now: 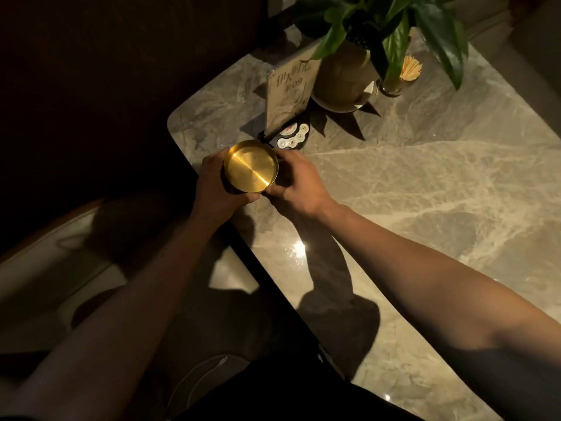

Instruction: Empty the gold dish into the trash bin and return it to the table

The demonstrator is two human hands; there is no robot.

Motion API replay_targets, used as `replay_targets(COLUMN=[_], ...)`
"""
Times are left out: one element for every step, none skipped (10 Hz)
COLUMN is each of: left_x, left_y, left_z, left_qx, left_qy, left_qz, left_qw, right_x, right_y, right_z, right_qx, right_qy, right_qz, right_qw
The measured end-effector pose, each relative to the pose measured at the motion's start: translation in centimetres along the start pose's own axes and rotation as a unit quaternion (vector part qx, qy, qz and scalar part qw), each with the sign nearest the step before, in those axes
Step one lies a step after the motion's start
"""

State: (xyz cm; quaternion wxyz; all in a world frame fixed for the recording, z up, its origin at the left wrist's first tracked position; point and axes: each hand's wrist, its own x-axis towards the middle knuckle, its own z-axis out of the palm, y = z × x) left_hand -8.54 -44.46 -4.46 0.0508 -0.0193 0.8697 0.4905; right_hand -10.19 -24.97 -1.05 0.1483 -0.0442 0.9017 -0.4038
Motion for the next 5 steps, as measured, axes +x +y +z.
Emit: replay_targets(left_x=[0.7,0.6,0.5,0.1,-0.9], left_y=[-0.8,-1.1,-0.9,-0.5,0.0], left_z=[0.2,0.4,0.4,0.3,0.5], left_qx=[-0.001,-0.004,-0.009,-0.010,-0.013], left_qy=[0.007,0.014,0.015,0.017,0.047], left_qz=[-0.007,-0.012,-0.033,-0.045,-0.027], left_qw=[1.000,1.000,0.999,0.999,0.998], right_x=[1.1,1.2,1.1,0.8,-0.2], right_y=[0.2,0.2,0.1,-0.1,0.1], right_z=[0.7,1.0,1.2,1.0,0.7], right_qx=[-0.003,0.004,0.009,0.015,0.019], right_qy=[0.001,0.004,0.006,0.002,-0.003], right_qz=[0.003,0.007,0.022,0.029,0.028], right_qw=[1.000,1.000,1.000,0.999,0.999])
